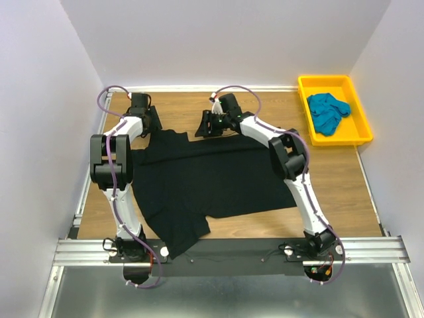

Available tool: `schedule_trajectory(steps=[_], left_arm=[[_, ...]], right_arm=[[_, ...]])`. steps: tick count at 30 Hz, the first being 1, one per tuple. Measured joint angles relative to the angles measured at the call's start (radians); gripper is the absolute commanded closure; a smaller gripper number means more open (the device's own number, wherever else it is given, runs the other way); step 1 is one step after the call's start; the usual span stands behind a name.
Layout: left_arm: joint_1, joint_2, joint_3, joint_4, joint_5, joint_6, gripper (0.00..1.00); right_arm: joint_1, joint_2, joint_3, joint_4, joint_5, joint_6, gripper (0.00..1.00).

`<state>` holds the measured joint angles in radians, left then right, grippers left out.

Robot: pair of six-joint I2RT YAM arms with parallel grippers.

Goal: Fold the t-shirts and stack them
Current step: Fold the tshirt

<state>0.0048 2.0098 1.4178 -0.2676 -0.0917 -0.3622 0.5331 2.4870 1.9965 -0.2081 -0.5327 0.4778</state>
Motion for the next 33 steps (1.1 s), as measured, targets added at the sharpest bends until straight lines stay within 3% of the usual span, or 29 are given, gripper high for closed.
schedule_trajectory(steps=[11, 15, 20, 26, 28, 29, 33], left_arm=[[0.000, 0.038, 0.019, -0.007, 0.000, 0.000, 0.40], [0.000, 0.055, 0.019, -0.010, -0.001, 0.003, 0.44], [0.000, 0.057, 0.021, -0.011, 0.000, 0.006, 0.49], [-0.010, 0.059, 0.021, -0.010, -0.002, 0.013, 0.73], [-0.021, 0.060, 0.021, -0.010, -0.001, 0.013, 0.92], [-0.025, 0.060, 0.021, -0.010, -0.001, 0.016, 0.96], [-0.033, 0.061, 0.021, -0.008, -0.001, 0.023, 1.00]], right_arm=[[0.031, 0.173, 0.217, 0.081, -0.068, 0.100, 0.44], [0.033, 0.218, 0.268, 0.107, -0.084, 0.129, 0.55], [0.042, 0.251, 0.296, 0.129, -0.100, 0.154, 0.62], [0.058, 0.266, 0.303, 0.136, -0.113, 0.167, 0.86], [0.064, 0.272, 0.304, 0.135, -0.114, 0.175, 0.96], [0.066, 0.274, 0.305, 0.136, -0.115, 0.177, 0.98], [0.072, 0.274, 0.305, 0.135, -0.117, 0.175, 0.99]])
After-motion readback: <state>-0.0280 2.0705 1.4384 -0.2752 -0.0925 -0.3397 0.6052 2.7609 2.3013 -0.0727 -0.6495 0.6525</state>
